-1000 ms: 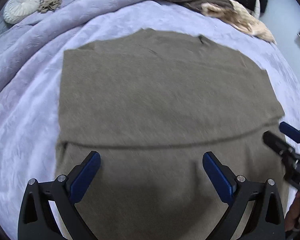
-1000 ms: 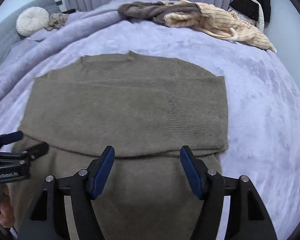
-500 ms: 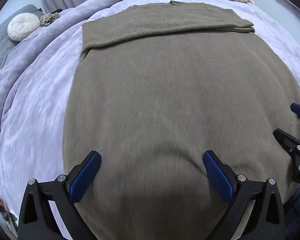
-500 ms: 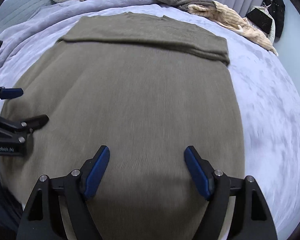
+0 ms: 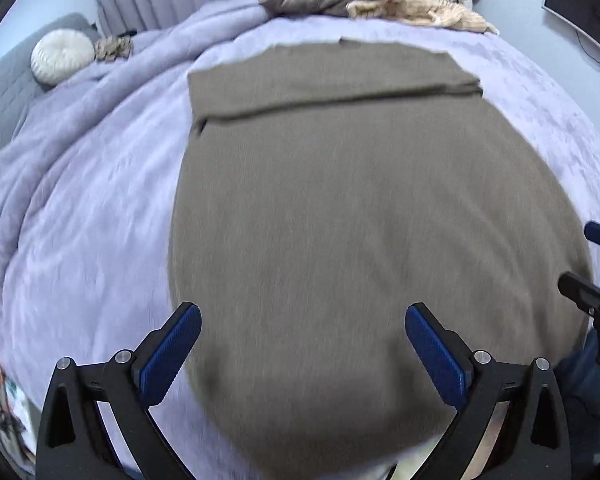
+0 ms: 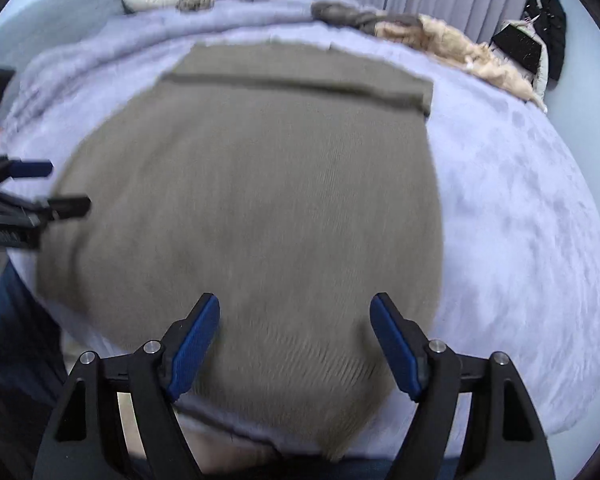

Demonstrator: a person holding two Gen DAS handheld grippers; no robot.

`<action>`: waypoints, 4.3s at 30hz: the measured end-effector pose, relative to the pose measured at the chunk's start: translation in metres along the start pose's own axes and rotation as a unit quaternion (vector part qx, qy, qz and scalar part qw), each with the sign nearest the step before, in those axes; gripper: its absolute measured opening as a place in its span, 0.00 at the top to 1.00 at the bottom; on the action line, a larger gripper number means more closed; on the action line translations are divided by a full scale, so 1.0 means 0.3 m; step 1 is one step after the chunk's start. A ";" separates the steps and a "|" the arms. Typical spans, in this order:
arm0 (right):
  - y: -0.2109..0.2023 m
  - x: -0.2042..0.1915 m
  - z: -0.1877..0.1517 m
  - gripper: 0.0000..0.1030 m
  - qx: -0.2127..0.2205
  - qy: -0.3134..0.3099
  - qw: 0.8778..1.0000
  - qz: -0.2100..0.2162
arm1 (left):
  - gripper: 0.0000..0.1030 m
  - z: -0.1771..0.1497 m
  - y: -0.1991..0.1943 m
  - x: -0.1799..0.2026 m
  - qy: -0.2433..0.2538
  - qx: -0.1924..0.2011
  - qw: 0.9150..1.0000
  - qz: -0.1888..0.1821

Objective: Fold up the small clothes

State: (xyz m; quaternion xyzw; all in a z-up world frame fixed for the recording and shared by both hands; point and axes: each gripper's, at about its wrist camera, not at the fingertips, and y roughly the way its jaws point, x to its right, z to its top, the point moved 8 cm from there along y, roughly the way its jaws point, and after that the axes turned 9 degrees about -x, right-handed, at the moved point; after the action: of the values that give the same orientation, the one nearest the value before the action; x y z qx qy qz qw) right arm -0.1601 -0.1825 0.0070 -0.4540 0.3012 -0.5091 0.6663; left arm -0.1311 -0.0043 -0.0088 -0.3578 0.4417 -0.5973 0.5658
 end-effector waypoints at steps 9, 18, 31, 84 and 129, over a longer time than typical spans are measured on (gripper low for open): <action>0.208 0.097 0.496 0.22 -0.027 0.072 0.997 0.003 | 0.01 0.447 0.225 -0.043 -0.064 -0.015 0.998 0.001; 0.311 0.003 0.380 0.21 -0.054 0.042 0.997 -0.018 | 0.00 0.207 0.294 -0.036 -0.050 -0.057 0.997 -0.014; 0.010 0.264 -0.182 0.24 -0.021 0.131 0.988 0.078 | 0.01 -0.258 0.174 -0.240 -0.146 -0.087 0.975 -0.142; 0.097 0.026 -0.112 0.89 -0.008 0.110 0.951 0.288 | 0.89 -0.266 0.025 -0.187 -0.140 -0.014 0.949 -0.281; -0.070 0.282 0.655 0.89 0.085 0.168 0.954 0.235 | 0.89 0.560 -0.086 -0.350 -0.192 0.058 0.965 -0.168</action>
State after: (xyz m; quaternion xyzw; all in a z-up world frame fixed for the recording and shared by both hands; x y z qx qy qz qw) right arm 0.0264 -0.2060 0.1112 -0.2198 0.4625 -0.4311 0.7429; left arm 0.0263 0.0784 0.0824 -0.5011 0.2230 -0.6289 0.5511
